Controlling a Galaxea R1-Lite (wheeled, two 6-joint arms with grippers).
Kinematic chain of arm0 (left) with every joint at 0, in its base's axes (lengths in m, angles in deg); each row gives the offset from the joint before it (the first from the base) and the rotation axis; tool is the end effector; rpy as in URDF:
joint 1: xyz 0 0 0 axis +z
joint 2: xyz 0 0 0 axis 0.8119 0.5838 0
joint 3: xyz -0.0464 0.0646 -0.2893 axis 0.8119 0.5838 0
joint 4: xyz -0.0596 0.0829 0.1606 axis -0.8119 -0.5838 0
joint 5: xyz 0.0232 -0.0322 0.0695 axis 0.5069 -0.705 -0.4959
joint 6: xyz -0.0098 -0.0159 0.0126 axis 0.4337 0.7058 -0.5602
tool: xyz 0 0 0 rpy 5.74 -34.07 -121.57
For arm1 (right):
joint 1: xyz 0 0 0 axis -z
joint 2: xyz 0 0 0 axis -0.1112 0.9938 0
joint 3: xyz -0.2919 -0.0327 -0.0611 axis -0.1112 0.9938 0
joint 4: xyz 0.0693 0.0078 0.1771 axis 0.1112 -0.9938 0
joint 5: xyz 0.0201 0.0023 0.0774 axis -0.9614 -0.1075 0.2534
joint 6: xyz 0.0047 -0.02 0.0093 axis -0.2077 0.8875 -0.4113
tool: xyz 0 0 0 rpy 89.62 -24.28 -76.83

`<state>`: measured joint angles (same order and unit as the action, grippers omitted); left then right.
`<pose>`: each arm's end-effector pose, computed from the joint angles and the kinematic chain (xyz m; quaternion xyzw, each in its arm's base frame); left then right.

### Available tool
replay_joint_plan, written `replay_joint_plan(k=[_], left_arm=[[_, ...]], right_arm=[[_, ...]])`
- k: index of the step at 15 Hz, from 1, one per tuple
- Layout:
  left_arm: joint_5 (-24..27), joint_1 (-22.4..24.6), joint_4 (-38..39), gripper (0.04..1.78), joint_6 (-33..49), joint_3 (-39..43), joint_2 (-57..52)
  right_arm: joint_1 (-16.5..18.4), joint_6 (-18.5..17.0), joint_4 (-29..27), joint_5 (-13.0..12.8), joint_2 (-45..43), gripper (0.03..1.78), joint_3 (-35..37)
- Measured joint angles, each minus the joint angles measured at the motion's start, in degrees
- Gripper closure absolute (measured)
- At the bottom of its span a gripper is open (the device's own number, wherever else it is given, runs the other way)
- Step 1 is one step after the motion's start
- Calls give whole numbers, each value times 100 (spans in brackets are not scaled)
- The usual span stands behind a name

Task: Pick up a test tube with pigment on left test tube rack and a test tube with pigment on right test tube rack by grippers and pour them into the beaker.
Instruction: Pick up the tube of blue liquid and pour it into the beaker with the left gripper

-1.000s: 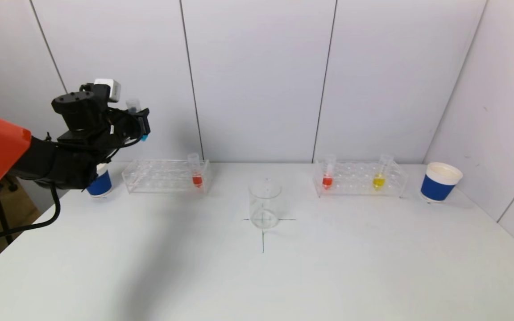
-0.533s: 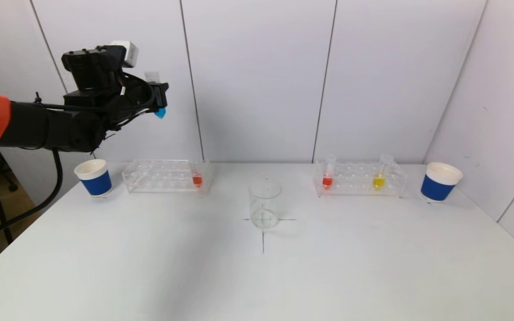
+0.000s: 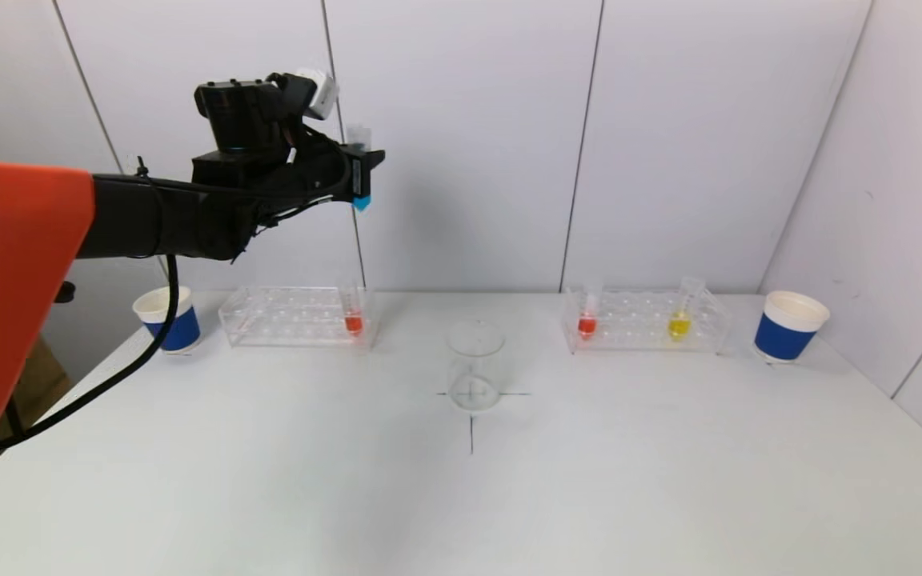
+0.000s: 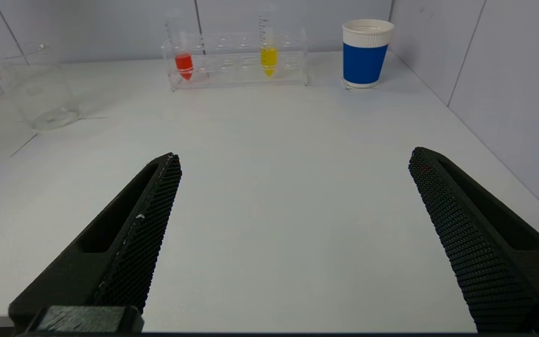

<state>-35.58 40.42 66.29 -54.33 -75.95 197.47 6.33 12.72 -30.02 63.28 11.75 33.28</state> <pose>0.4399 -0.1142 0.2641 0.0580 -0.0584 -0.2396 0.9674 -0.0229 -0.0005 0.0763 0.0265 -0.0027 -0.0131 0.9996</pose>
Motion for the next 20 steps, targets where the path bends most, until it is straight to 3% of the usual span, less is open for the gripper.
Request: replay_joint_plan(k=[8, 20], left_arm=[[1091, -207, -228, 135, -916, -689, 638], [2269, -330, -249, 135, -3645, -538, 955]], right_arm=[[0, -1, 5, -1, 0, 4, 0], [-2, 2, 2, -1, 0, 4, 4]])
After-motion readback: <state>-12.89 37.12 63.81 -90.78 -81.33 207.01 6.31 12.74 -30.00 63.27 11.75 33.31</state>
